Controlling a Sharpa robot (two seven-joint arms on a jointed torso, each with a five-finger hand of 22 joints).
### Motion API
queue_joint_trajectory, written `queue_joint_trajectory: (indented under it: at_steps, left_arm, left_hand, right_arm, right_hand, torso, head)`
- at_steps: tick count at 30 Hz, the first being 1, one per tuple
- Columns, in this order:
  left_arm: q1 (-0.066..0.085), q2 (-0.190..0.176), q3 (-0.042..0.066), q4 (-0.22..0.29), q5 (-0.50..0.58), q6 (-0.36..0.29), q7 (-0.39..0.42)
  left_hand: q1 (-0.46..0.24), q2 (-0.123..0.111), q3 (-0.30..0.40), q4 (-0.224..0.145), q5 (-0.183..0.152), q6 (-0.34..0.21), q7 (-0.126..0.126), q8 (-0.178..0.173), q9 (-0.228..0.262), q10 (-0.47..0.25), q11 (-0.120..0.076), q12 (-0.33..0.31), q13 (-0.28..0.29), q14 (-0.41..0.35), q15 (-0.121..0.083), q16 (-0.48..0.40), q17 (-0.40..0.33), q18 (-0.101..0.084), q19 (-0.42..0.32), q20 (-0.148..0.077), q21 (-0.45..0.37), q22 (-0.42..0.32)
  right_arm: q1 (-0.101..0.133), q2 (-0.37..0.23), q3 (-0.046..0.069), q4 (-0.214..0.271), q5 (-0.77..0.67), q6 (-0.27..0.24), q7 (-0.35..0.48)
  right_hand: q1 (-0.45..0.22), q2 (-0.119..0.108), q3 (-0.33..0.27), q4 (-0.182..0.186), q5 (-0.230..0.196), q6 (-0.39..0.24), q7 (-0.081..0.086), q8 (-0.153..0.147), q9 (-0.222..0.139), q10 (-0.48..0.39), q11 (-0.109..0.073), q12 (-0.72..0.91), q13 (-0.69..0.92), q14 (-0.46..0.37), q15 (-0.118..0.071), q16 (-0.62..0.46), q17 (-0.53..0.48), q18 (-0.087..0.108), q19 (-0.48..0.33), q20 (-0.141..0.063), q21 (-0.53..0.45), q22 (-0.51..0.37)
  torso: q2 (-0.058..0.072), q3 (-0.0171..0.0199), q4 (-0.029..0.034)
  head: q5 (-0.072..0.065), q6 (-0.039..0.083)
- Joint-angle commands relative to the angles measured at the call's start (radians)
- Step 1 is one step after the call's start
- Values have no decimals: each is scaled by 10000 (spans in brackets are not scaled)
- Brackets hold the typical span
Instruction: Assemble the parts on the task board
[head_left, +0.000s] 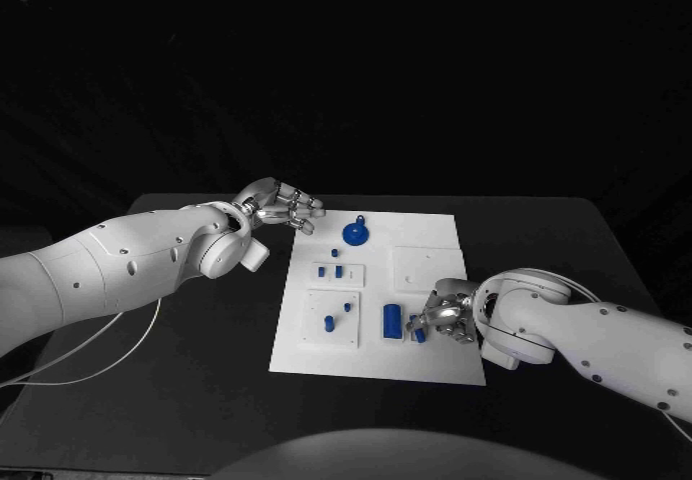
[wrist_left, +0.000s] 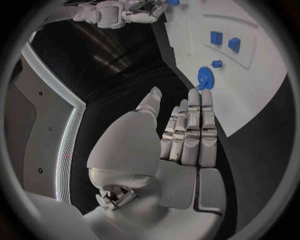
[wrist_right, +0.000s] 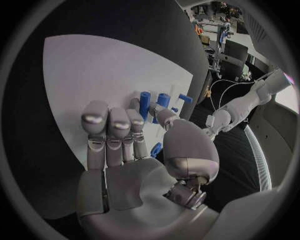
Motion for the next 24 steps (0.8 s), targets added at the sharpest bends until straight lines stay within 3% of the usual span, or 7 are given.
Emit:
queue_joint_trajectory:
  at_steps: [1, 6, 10, 13, 18, 20, 24]
  left_arm:
    - [2, 21, 7, 13, 61, 140, 44]
    - [2, 20, 6, 10, 61, 140, 44]
    - [2, 22, 6, 6, 61, 145, 44]
    - [2, 25, 6, 5, 61, 145, 45]
    - [2, 23, 6, 5, 61, 146, 46]
    - [2, 20, 6, 3, 61, 146, 44]
    - [2, 16, 6, -1, 61, 144, 45]
  left_hand:
    - [-62, 31, -26, 36, -16, -64, -12, 25, 9, -76, -11, 18, 14, -36, 0, 32, 17, -66, 65, -34, 47, -8]
    - [-62, 31, -26, 36, -16, -64, -12, 25, 9, -76, -11, 18, 14, -36, 0, 32, 17, -66, 65, -34, 47, -8]
    - [-62, 31, -26, 36, -16, -64, -12, 25, 9, -76, -11, 18, 14, -36, 0, 32, 17, -66, 65, -34, 47, -8]
    - [-61, 49, -33, 47, -24, -96, -8, 24, 8, -75, -11, 18, 14, -40, 1, 34, 19, -66, 72, -33, 51, -72]
    - [-61, 49, -33, 47, -24, -96, -8, 24, 8, -75, -11, 18, 14, -40, 1, 34, 19, -66, 72, -33, 51, -72]
    - [-61, 49, -33, 47, -24, -96, -8, 24, 8, -75, -11, 18, 14, -40, 1, 34, 19, -66, 72, -33, 51, -72]
    - [-61, 49, -33, 47, -24, -96, -8, 24, 8, -75, -11, 18, 14, -40, 1, 34, 19, -66, 72, -33, 51, -72]
  right_arm:
    - [-77, 32, -60, -6, 83, 83, 61]
    - [-77, 28, -60, -7, 119, -34, 82]
    - [-77, 15, -61, -5, 311, -151, 127]
    - [-77, 8, -61, 2, 409, -232, 157]
    - [-77, -12, -61, 19, 504, -296, 186]
    - [-77, -25, -61, 29, 531, -324, 199]
    - [-79, -66, -61, 58, 578, -385, 227]
  right_hand:
    - [24, -114, 214, -189, -88, -45, -149, -50, -46, 62, -31, 53, 1, 39, -60, -29, -13, -102, 607, -45, -33, 978]
    - [-28, -98, 5, 5, -1014, 4, -151, -54, -84, 77, -24, 71, 0, 45, -54, -23, -13, -99, 610, -44, -27, 976]
    - [100, -117, -351, 187, -966, 19, -147, -54, -157, 70, -19, 77, -8, 43, -52, -26, -19, -87, 610, -38, -27, 968]
    - [79, -139, -753, 403, -1628, 63, -134, -55, -165, 86, -5, 99, -5, 47, -41, -15, -15, -80, 612, -29, -16, 969]
    - [236, -436, -1200, 1048, -2254, 140, -105, -48, -175, 93, 18, 116, -12, 48, -33, -8, -16, -67, 610, -15, -13, 965]
    - [559, -692, -1236, 1640, -2348, 155, -98, -48, -141, 95, 23, 126, -23, 46, -26, -2, -16, -60, 610, -10, -2, 966]
    - [568, -714, -1266, 1630, -2211, 154, -99, -52, -141, 95, 20, 131, -21, 45, -28, -6, -18, -59, 609, -11, -9, 962]
  torso:
    - [-1, 2, 2]
    - [-1, 5, -6]
    - [2, 4, -10]
    - [0, 6, -9]
    - [1, 7, -7]
    - [0, 8, -7]
    - [3, 4, -6]
  head:
    - [-24, -2]
    - [-1, -3]
    - [1, -1]
    - [12, 16]
    - [18, 17]
    - [16, 17]
    - [15, 32]
